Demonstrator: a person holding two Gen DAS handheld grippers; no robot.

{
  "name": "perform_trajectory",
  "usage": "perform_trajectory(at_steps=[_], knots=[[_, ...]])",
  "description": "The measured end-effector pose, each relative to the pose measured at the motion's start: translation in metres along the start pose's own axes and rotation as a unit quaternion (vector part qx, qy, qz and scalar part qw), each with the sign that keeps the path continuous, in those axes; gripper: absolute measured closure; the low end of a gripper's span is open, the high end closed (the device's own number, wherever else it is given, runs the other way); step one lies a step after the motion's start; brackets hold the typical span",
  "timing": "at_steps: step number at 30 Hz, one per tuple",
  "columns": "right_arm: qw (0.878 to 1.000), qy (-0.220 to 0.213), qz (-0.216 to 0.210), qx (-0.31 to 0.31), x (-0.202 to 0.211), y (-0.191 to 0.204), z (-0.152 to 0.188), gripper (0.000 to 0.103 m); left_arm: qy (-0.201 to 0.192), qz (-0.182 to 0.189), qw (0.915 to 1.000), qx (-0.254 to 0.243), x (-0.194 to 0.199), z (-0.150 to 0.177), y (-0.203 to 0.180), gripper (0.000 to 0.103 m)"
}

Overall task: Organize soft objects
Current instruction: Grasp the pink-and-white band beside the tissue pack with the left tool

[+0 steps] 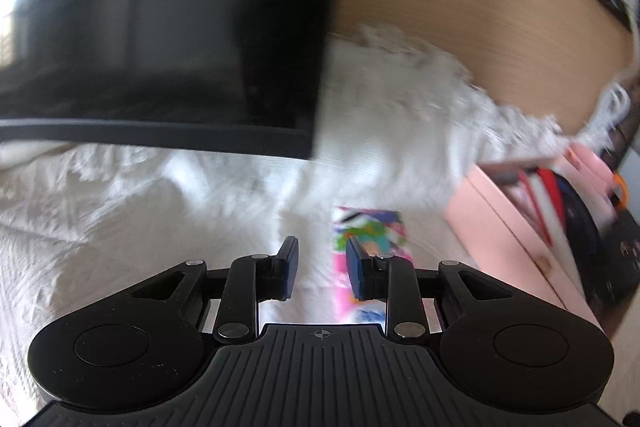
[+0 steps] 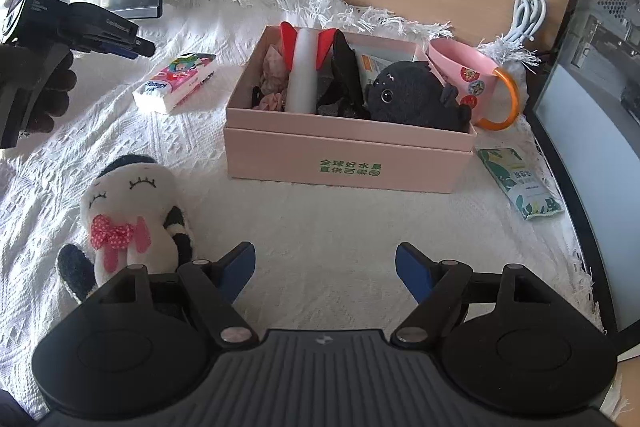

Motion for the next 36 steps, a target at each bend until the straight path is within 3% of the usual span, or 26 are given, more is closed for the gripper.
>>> perform_trajectory(at_steps=[4,7,9,12,14,15,18,20,29,33,36], knots=[[1.000,-0.002,-0.002,0.002,0.001,0.004,0.001,0.025,0.020,-0.009,0.9993,-0.031,-0.014,0.008,-0.022,0.074],[1.000,-0.002,-0.003,0.003,0.002,0.004,0.002,0.025,0.052,0.018,0.9976,-0.042,-0.032,0.018,-0.039,0.073],[1.000,-0.001,-0.003,0.000,0.002,0.003,0.004,0.025,0.043,0.022,0.9961,-0.074,-0.033,0.018,-0.049,0.064],[1.000,0.003,-0.001,-0.008,0.002,0.000,0.007,0.025,0.047,0.038,0.9954,-0.074,-0.038,0.016,-0.052,0.050],[1.000,0.006,0.000,-0.014,0.001,-0.002,0.010,0.025,0.046,0.037,0.9954,-0.075,-0.040,0.014,-0.050,0.050],[1.000,0.007,0.000,-0.017,0.001,-0.003,0.011,0.025,0.043,0.032,0.9952,-0.081,-0.041,0.014,-0.050,0.050],[1.000,0.009,0.003,-0.024,0.000,-0.006,0.014,0.025,0.020,-0.043,0.9931,-0.108,-0.038,0.011,-0.042,0.049],[1.000,0.009,0.004,-0.027,0.000,-0.007,0.015,0.025,0.030,-0.057,0.9932,-0.097,-0.043,0.012,-0.037,0.048],[0.999,0.010,-0.020,-0.025,-0.003,-0.004,0.013,0.025,0.064,-0.053,0.9962,-0.026,-0.069,0.002,-0.014,0.042],[0.998,-0.008,-0.060,-0.027,0.012,0.003,0.006,0.025,0.060,-0.054,0.9964,-0.025,-0.070,0.000,-0.012,0.045],[0.997,-0.017,-0.068,-0.013,0.021,0.007,0.002,0.025,0.065,-0.051,0.9960,-0.035,-0.064,0.003,-0.015,0.049]])
Point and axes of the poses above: each gripper's, at about its wrist camera, not at the fingertips, and x roughly against the way its jaws point, y to its left, z to its underside, the point moved 7 cm from there along -x, roughly the way its jaws point, and after that the axes turned 1 degree about y, right-handed, at the moved point
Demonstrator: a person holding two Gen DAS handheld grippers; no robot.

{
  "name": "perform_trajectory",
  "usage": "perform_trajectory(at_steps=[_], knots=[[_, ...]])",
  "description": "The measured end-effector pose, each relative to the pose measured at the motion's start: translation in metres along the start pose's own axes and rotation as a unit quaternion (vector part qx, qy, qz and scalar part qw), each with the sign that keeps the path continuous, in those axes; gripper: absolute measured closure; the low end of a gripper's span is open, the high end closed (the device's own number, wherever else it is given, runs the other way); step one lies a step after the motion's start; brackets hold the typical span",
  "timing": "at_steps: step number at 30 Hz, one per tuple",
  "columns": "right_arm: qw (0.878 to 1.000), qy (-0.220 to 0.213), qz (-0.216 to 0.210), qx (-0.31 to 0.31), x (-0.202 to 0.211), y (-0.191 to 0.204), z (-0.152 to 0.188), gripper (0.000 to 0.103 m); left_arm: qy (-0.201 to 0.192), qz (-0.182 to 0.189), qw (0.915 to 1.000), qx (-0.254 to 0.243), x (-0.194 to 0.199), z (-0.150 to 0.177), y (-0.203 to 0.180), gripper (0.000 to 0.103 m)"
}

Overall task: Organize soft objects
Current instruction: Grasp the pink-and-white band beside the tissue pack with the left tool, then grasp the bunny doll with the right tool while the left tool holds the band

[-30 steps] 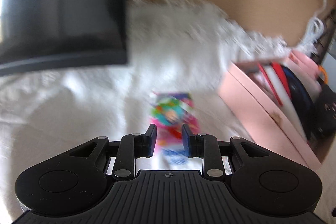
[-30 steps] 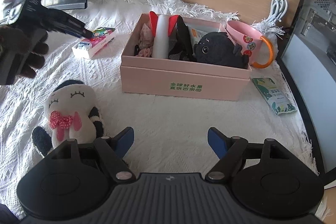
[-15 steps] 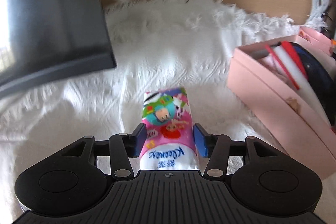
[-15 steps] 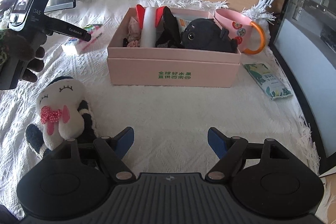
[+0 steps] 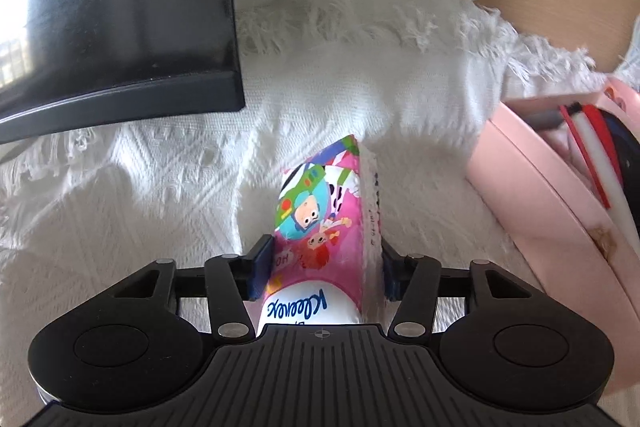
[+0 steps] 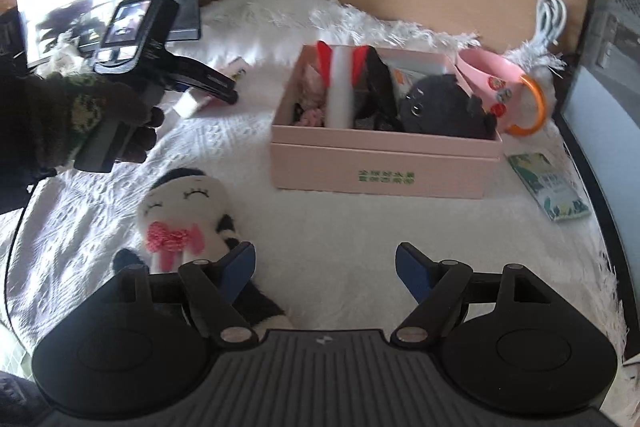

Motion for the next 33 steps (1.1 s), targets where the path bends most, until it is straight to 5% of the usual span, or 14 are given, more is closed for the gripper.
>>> perform_trajectory(at_steps=[8,14,24,33], knots=[[0.998,-0.013,-0.040,0.045,0.014,0.019,-0.005,0.025,0.019,0.020,0.9994,0.019,0.052,0.027,0.011,0.067],[0.992,-0.001,-0.079,0.095,0.006,0.041,-0.001,0.025,0.043,0.024,0.9947,0.090,0.112,0.075,0.023,0.077],[0.984,0.029,-0.105,0.138,-0.022,0.059,0.018,0.024,0.067,0.034,0.9884,0.132,0.170,0.141,0.014,0.078],[0.978,0.088,-0.174,0.076,-0.037,0.066,0.024,0.021,0.059,0.025,0.9870,0.147,0.171,0.155,0.014,0.078]])
Point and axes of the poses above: each gripper's, at about its wrist camera, not at the fingertips, and x roughly against the way its jaws point, y to its left, z to its underside, the point moved 7 cm from there along -x, roughly the way its jaws point, and after that the axes turned 1 degree about y, right-handed, at the moved point
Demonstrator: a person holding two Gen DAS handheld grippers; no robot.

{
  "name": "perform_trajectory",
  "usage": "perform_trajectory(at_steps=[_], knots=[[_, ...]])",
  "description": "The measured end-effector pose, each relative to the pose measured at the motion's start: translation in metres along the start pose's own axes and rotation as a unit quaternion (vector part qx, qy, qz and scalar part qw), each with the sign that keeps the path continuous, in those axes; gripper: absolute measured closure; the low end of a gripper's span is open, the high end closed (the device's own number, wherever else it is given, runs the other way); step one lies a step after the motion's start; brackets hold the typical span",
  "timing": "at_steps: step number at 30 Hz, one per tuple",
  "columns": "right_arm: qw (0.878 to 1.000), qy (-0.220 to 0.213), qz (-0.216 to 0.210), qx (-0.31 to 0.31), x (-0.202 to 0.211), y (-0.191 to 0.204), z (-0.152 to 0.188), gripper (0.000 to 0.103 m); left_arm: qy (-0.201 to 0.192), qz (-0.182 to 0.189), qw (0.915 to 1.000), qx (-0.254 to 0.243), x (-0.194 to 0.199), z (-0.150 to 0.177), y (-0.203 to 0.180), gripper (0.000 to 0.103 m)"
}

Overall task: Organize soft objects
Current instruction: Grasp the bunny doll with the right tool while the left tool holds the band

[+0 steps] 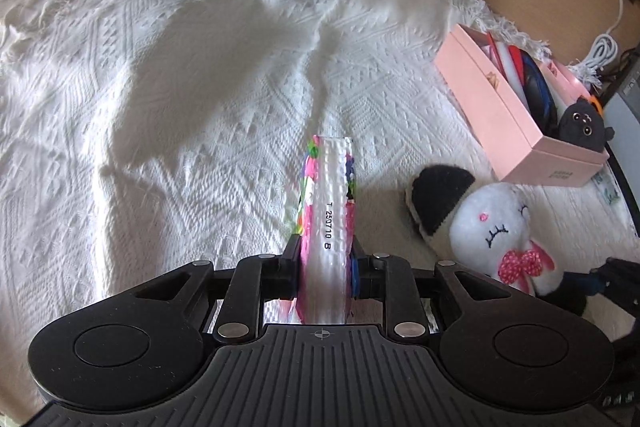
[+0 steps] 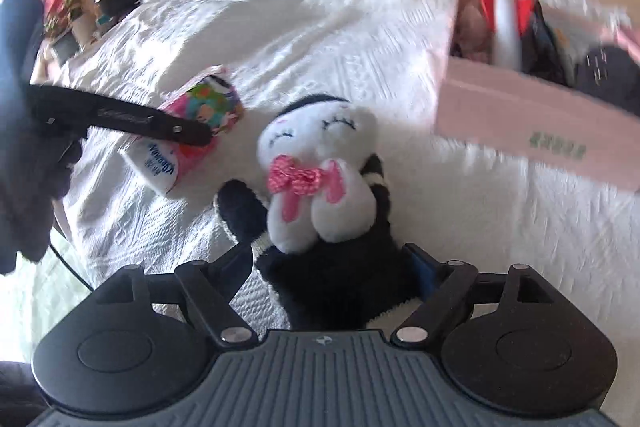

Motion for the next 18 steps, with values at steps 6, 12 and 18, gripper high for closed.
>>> perform_trajectory(at_steps=[6,12,18], knots=[[0.997,-0.025,0.027,0.063,0.010,0.018,-0.003,0.021,0.006,0.000,1.0000,-0.001,-0.006,0.000,0.001,0.077],[0.985,-0.066,0.063,0.149,0.023,0.030,-0.011,0.021,0.009,0.003,0.9999,-0.005,-0.004,0.001,0.002,0.077],[0.986,-0.042,0.059,0.151,-0.009,0.029,-0.027,0.020,0.009,0.006,0.9999,-0.003,-0.003,0.001,0.002,0.077]])
Point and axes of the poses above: each gripper's, at about its wrist camera, not at the fingertips, and x roughly against the way its jaws point, y to its left, z to its underside, the point moved 7 cm from there along -x, roughly the way its jaws point, and after that the axes turned 1 degree about y, right-handed, at the moved point
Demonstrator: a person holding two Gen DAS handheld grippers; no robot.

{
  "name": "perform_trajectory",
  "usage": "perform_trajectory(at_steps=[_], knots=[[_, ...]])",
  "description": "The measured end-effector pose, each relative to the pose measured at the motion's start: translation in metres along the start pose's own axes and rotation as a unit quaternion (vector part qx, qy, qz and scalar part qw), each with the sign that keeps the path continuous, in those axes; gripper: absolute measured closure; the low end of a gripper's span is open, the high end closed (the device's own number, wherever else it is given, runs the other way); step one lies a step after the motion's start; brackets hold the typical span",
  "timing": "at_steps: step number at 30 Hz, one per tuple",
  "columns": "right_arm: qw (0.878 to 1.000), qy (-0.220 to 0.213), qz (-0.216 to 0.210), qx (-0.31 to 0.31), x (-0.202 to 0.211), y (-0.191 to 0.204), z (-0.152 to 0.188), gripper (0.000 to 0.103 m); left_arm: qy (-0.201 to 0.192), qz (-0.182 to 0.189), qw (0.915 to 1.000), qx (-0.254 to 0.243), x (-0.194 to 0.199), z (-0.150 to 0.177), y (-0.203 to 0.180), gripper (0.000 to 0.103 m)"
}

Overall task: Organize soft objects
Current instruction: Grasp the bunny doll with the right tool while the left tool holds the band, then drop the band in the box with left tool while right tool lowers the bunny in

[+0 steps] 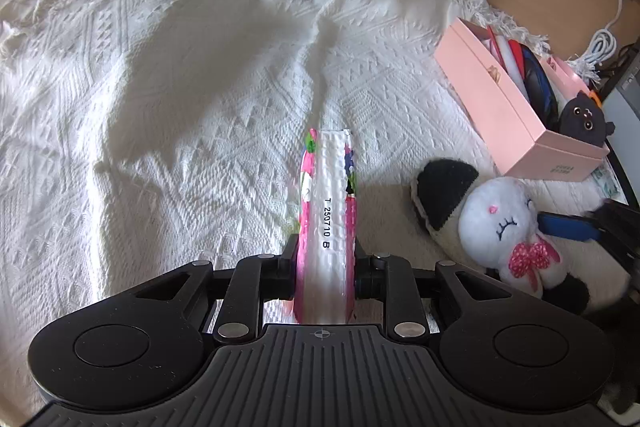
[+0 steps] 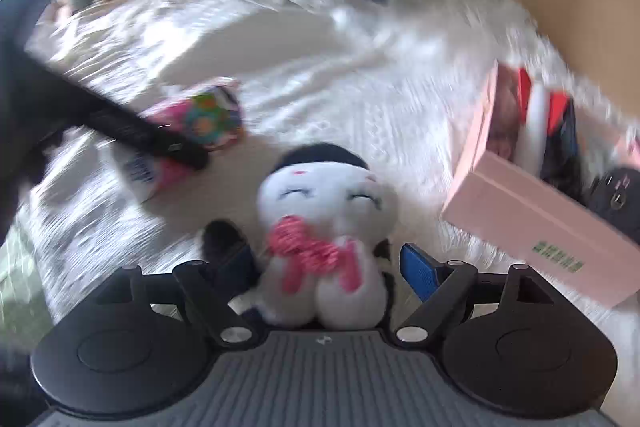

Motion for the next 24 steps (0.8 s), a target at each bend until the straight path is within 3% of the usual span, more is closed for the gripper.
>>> perform_trajectory(at_steps=[4,6,8,13,19,24], knots=[[0.997,0.027,-0.012,-0.065,-0.027,-0.016,-0.004,0.020,-0.003,0.001,1.0000,-0.001,0.001,0.000,0.000,0.077],[0.995,0.036,-0.023,-0.085,-0.031,-0.018,-0.004,0.029,-0.004,0.001,1.0000,-0.008,0.001,0.000,-0.001,0.077],[0.994,0.042,-0.028,-0.093,-0.031,-0.019,-0.003,0.047,-0.003,0.001,0.9998,-0.019,0.003,0.001,-0.002,0.077],[0.991,0.040,-0.032,-0.120,-0.007,-0.020,-0.003,0.054,0.004,0.007,0.9981,-0.060,0.006,0.005,-0.017,0.078],[0.986,0.003,0.008,-0.168,0.055,-0.053,0.009,0.055,0.026,0.075,0.9911,-0.107,0.014,0.021,-0.071,0.079],[0.980,0.008,0.087,-0.181,0.105,-0.090,0.041,0.055,0.047,0.143,0.9791,-0.137,0.018,0.032,-0.133,0.079]])
Point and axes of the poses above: each gripper's, at about its wrist camera, not at the fingertips, and x roughly against the way its jaws point, y to its left, z to its underside, the point moved 7 cm from there along -x, roughly the way its jaws point, and after that the axes turned 1 degree about y, right-handed, at the moved point
